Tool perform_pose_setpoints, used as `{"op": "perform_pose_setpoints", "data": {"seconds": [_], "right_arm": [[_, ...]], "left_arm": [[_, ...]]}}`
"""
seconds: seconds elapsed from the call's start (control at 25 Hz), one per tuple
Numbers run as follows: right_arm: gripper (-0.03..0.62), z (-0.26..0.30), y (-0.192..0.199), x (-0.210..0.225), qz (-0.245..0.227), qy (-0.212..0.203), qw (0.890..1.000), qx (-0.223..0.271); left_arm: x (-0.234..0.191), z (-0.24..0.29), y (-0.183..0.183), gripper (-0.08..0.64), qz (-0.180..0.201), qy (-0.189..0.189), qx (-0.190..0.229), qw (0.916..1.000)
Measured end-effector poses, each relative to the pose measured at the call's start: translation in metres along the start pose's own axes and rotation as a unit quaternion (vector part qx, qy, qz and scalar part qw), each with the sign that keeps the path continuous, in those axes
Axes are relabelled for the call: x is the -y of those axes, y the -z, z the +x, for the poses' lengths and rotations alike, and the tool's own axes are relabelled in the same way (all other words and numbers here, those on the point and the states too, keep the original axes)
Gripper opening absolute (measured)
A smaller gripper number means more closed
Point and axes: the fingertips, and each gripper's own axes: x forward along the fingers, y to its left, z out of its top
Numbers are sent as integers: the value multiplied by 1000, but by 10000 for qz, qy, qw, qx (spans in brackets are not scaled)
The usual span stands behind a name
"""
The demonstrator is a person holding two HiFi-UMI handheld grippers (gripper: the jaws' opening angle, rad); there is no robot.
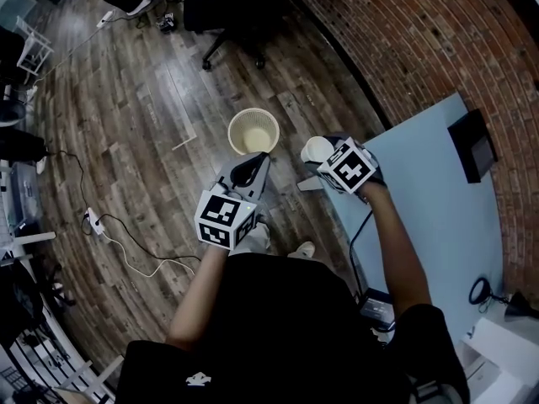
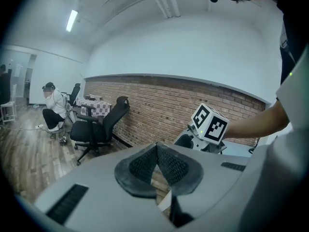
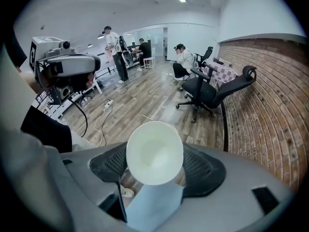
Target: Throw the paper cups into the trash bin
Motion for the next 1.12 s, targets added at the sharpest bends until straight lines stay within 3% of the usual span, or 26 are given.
{"op": "perform_pose_setpoints", "data": {"seconds": [0.56, 1.12], "right_arm": [[347, 33, -74, 2, 30, 118, 9999, -103], [347, 87, -127, -4, -192, -136, 9997, -111]], "left_arm": [[-75, -10, -13, 9, -100, 229, 71, 9997], [-141, -36, 3, 9, -448, -242, -45, 9987]]}}
